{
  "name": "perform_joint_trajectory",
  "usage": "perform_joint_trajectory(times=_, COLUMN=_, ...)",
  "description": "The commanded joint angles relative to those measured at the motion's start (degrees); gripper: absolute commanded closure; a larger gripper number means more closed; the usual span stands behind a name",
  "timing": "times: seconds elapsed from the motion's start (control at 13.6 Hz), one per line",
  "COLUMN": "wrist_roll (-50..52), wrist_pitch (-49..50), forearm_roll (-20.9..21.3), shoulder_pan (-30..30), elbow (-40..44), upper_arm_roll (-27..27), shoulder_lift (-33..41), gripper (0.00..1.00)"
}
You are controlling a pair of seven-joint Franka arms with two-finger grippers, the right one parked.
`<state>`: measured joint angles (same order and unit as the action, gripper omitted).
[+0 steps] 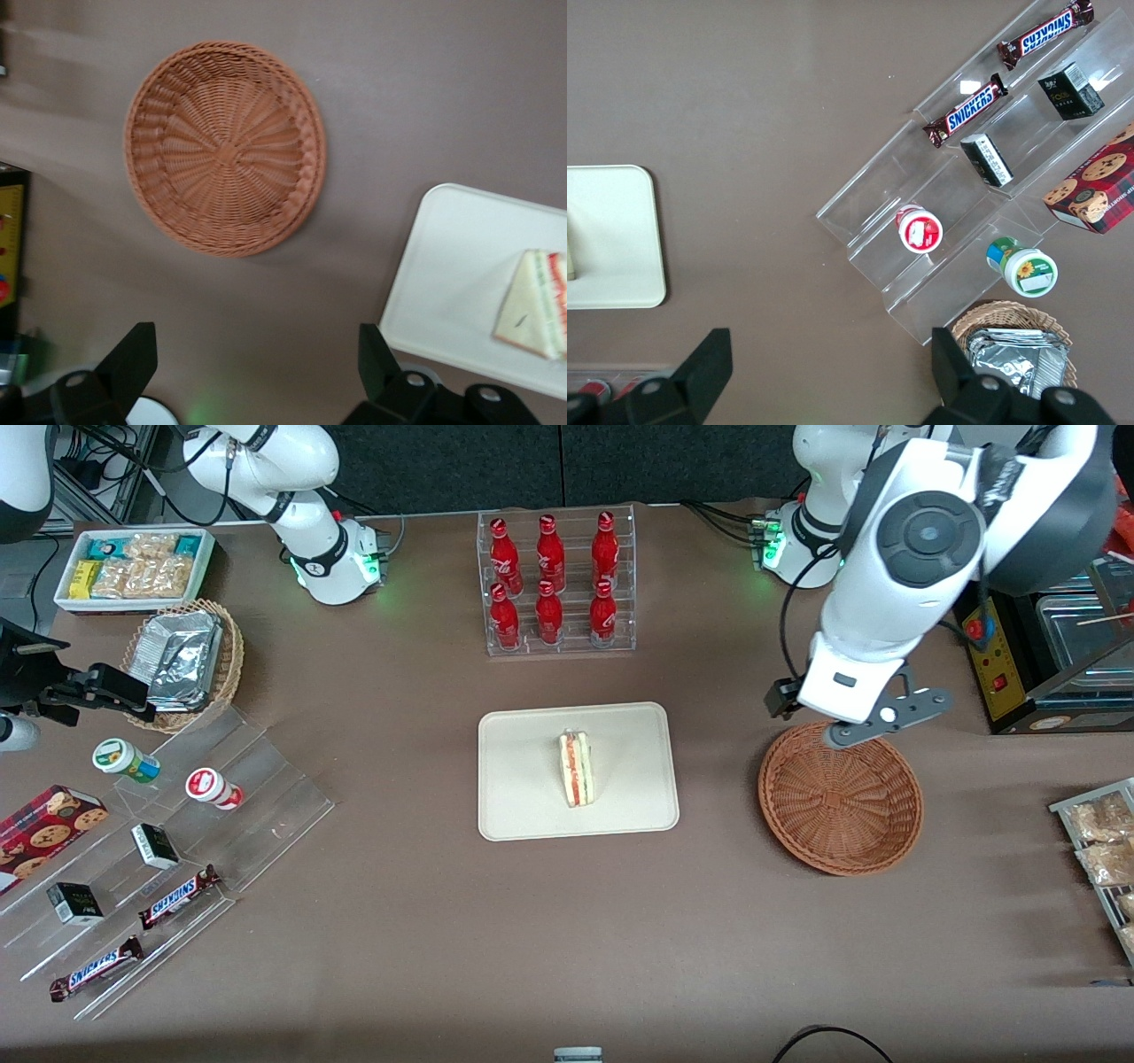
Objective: Place sandwich from basket to tray
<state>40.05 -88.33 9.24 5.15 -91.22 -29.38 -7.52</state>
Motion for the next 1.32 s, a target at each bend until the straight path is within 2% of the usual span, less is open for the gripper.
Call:
perform_joint_trajectory(times=0.0, wrist_roll=-5.58, wrist_pitch=1.84, forearm_roll=-1.67, shoulder_pan=3.10, elbow=-0.89, upper_arm_roll=-0.33, shoulder_lift=2.86, gripper=0.00)
perform_joint_trajectory(times=0.15, wrist_roll=-9.97, wrist_pitch=2.28, forearm_roll=-4.39, shoulder_pan=6.17, elbow=-0.89, upper_arm_roll=-0.24, shoulder_lift=3.65, gripper=0.00)
perform_joint_trajectory(times=0.29, wrist_roll=-15.41, wrist_pitch=2.98, forearm_roll=-5.11, shoulder_pan=7.51, elbow=-0.89, upper_arm_roll=0.98, shoulder_lift=4.62, gripper=0.00)
perform_joint_trajectory(times=0.44, wrist_roll=-22.35, wrist_pitch=4.65, forearm_roll=-7.90, shoulder_pan=5.24, elbow=-0.89, upper_arm_roll=8.24, shoulder_lift=6.19, gripper=0.00)
perform_joint_trajectory(times=0.59, wrist_roll=-30.52, wrist_pitch=6.40, forearm_roll=-8.80, shoulder_pan=-0.29, elbow=-1.15, upper_arm_roll=18.69, shoulder_lift=8.04, gripper=0.00)
perform_joint_trajectory(times=0.88, wrist_roll=-41.01, wrist_pitch=8.96, forearm_roll=-9.50, shoulder_pan=-4.69, elbow=-0.89, upper_arm_roll=30.32, shoulder_lift=9.89, gripper=0.00)
perform_joint_trajectory(times=1.03, wrist_roll=-40.67, wrist_pitch=9.40, forearm_roll=-9.50, shoulder_pan=-6.02, elbow=-0.97, upper_arm_roll=32.01, shoulder_lift=10.51, gripper=0.00)
perform_joint_trajectory(times=1.25, wrist_roll=-41.10, wrist_pitch=9.40, forearm_roll=-9.50, shoulder_pan=-6.82, elbow=-0.19, upper_arm_roll=31.75, shoulder_lift=10.16, gripper=0.00)
